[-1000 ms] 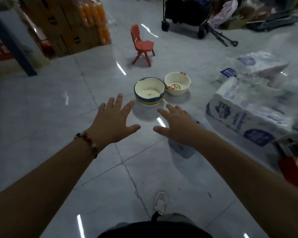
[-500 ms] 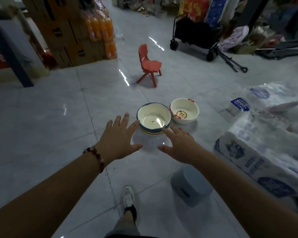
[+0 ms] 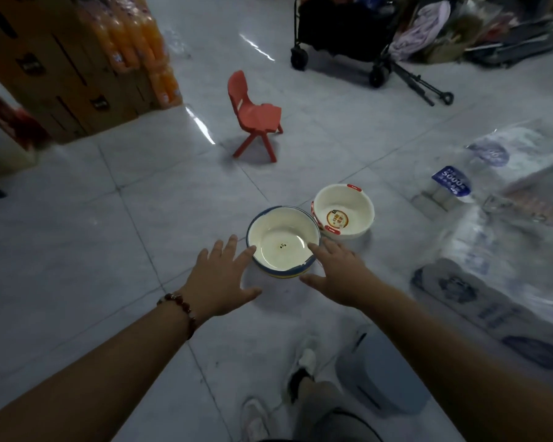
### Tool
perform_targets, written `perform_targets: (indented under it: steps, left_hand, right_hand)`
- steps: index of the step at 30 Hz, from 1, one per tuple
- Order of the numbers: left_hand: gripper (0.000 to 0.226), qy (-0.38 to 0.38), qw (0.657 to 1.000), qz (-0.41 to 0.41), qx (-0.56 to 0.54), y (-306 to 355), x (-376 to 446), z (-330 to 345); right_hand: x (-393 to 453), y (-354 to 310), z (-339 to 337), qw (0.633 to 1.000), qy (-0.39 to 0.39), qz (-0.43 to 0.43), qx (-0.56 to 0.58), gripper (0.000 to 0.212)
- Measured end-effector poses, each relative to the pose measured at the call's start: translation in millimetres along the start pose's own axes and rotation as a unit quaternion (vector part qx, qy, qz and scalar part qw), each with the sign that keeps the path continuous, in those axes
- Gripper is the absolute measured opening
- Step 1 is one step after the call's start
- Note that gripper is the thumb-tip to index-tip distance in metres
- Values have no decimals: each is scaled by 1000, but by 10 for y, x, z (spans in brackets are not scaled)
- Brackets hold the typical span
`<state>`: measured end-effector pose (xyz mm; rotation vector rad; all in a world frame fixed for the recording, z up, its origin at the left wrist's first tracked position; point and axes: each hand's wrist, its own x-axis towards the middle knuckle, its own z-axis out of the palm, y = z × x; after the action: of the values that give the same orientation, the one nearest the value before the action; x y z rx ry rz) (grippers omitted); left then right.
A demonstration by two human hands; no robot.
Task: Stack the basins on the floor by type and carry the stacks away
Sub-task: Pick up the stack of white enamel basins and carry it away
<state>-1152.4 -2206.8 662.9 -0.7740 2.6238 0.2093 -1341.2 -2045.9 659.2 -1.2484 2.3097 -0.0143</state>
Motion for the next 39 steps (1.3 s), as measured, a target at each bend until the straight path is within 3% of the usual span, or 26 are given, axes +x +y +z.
perform_targets:
  steps: [4,13,18,28,32,34,36,39]
  left_hand:
    - [91,-35,999,-13,-30,-88,750,33]
    - [86,-127,991,-21,41,-201,2503,123]
    - [86,-191,981,-15,25,-283,3396,388]
    - [82,-278,960,-11,13,-864,5267,2047]
    - [88,-277,949,-67,-134,-1162,5967,2841]
    - [90,-244,933,-114,-237,-1312,6260,3218]
    - [85,-207,919,-158,-297,-1376,6477,3466]
    - [81,-200,860,-252,-396,-1493,6695,3920]
  right_hand:
    - [691,291,-68,1000,-22,5,11,79]
    - [2400,1146,-90,995,-98,27,-9,81]
    - [3090,1472,46,988,-141,58,18,81]
    - [4286,2164,1631,946,-249,184,92,81]
    - [4798,2422,2473,918,-260,243,175,83]
    - [5096,2507,2854,888,-233,283,276,79]
    - [5390,2560,3192,831,-172,338,407,58]
    - [5725,2659,3618,700,-86,448,549,53]
